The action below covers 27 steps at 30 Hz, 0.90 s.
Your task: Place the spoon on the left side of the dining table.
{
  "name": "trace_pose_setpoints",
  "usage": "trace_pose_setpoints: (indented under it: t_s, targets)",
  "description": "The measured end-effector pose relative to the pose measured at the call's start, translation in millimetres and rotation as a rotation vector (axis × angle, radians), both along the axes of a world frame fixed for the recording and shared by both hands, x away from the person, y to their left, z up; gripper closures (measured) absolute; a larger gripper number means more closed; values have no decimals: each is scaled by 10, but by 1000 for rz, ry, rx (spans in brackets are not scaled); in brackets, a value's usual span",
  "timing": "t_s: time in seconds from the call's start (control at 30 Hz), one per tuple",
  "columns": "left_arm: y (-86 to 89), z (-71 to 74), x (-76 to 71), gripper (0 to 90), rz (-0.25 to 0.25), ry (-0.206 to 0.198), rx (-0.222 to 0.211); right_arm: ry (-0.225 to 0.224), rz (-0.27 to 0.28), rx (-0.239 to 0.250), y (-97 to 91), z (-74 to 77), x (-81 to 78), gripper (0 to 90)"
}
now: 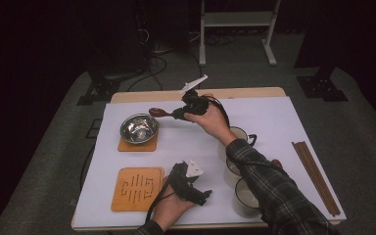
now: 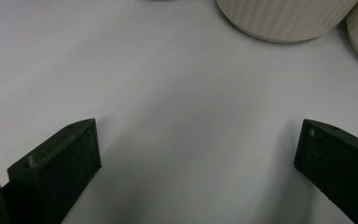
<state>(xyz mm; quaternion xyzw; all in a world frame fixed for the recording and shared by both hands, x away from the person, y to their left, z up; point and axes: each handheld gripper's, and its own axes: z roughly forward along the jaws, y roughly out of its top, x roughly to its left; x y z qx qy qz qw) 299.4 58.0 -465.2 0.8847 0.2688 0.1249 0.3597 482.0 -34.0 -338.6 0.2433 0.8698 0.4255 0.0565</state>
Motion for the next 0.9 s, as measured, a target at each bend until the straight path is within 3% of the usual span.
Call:
trace_pose_setpoints:
  t_s: [0.9]
  targets:
    - [-2,-3,-1,0,1,1,-5,37,44,-32,477,-192,152,810]
